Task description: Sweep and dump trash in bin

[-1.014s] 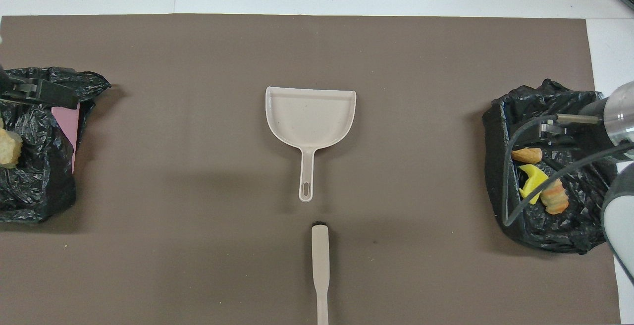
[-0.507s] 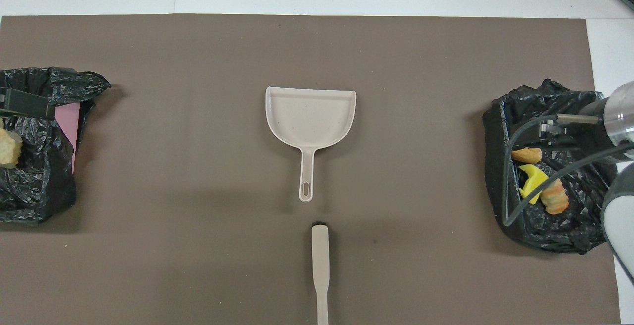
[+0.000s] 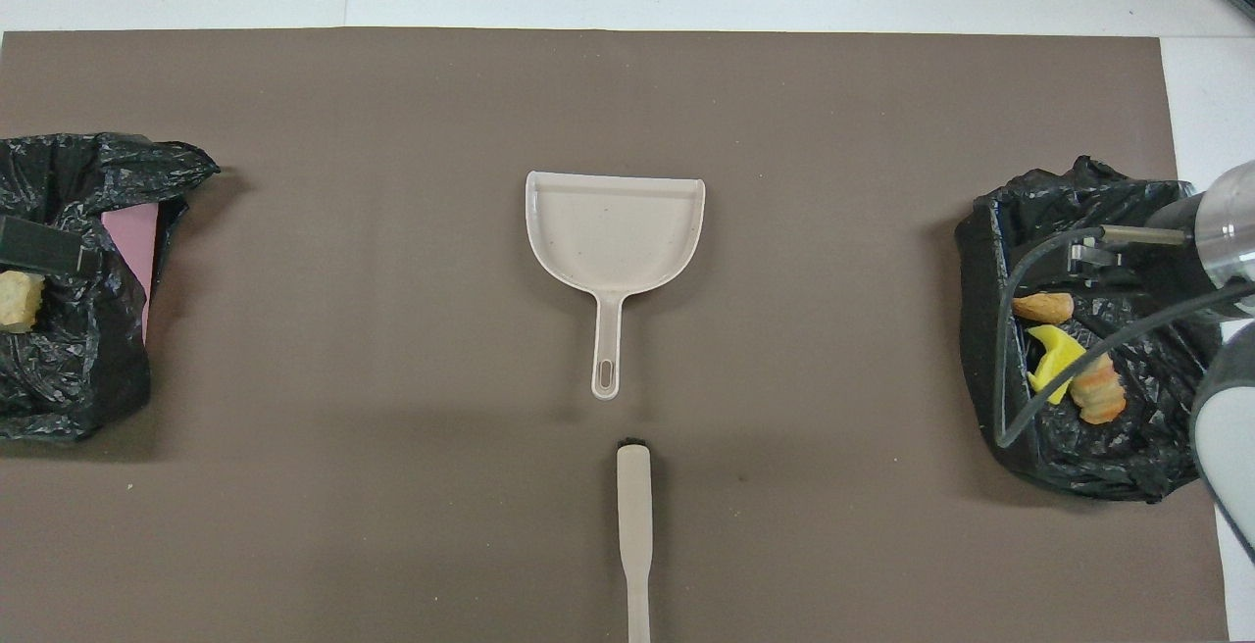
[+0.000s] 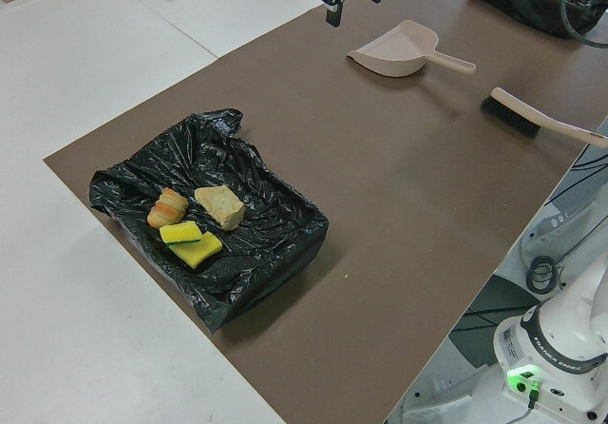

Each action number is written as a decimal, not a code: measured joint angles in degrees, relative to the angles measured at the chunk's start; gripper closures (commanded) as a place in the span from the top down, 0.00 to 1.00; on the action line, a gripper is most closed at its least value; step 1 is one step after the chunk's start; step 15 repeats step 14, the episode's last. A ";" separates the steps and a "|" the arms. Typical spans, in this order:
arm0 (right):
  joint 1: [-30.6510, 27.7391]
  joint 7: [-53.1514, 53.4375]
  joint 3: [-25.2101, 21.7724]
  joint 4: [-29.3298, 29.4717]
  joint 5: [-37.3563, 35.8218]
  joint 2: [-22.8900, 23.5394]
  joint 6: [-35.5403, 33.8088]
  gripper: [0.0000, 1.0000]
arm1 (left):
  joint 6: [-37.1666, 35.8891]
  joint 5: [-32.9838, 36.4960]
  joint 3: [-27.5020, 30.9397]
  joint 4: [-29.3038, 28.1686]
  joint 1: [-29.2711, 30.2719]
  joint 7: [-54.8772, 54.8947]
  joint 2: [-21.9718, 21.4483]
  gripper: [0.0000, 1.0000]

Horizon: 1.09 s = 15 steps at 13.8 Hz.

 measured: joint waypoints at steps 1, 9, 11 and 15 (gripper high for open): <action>0.00 0.00 0.00 0.00 0.00 0.00 -0.02 1.00 | -0.13 0.42 -0.01 -0.16 0.00 0.03 -0.01 1.00; -0.05 0.00 -0.09 0.00 0.10 0.00 -0.06 1.00 | -0.32 0.96 -0.16 -1.84 -0.03 0.08 -1.11 1.00; -0.08 0.00 -0.11 0.00 0.11 0.00 -0.06 1.00 | -0.32 0.96 -0.16 -1.84 -0.03 0.08 -1.11 1.00; -0.19 0.00 -0.12 0.00 0.12 0.00 -0.06 1.00 | -0.32 0.96 -0.18 -1.84 -0.03 0.08 -1.11 1.00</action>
